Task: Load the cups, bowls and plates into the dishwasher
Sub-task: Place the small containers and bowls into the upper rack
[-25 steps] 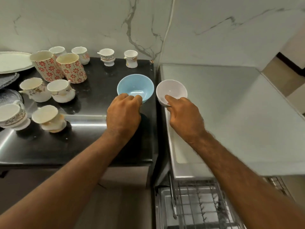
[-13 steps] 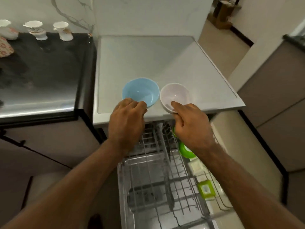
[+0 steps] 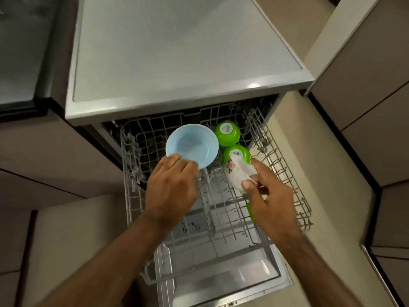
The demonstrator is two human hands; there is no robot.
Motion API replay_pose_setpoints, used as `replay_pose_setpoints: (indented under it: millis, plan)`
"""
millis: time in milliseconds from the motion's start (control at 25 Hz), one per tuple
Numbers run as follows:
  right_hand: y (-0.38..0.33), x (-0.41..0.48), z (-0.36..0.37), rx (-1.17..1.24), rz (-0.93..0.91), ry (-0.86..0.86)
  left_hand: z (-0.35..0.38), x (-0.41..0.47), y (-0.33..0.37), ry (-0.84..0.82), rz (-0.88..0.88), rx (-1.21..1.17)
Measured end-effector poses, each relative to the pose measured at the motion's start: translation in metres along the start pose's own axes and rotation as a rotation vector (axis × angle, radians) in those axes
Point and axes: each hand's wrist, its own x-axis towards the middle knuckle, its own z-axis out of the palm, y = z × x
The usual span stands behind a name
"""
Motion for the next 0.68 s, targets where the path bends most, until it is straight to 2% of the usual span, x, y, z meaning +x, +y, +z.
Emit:
replay_pose_setpoints:
  millis: [120,240,320,520,680]
  plan:
    - [0.036,-0.02,0.03,0.254,0.381,-0.06,0.02,-0.021,-0.012,-0.032,-0.029,0.035]
    - [0.075,-0.034,0.059,0.296,0.62,-0.1,0.037,-0.035,-0.024,-0.042,-0.051,0.053]
    - [0.091,-0.039,0.073,0.322,0.718,-0.115,0.048,-0.045,-0.029,-0.027,-0.074,0.051]
    - [0.106,-0.028,0.084,0.361,0.766,-0.075,0.07,-0.064,-0.035,-0.029,-0.114,-0.002]
    - [0.117,-0.025,0.084,0.035,0.628,-0.032,0.081,-0.076,-0.03,-0.052,-0.115,-0.03]
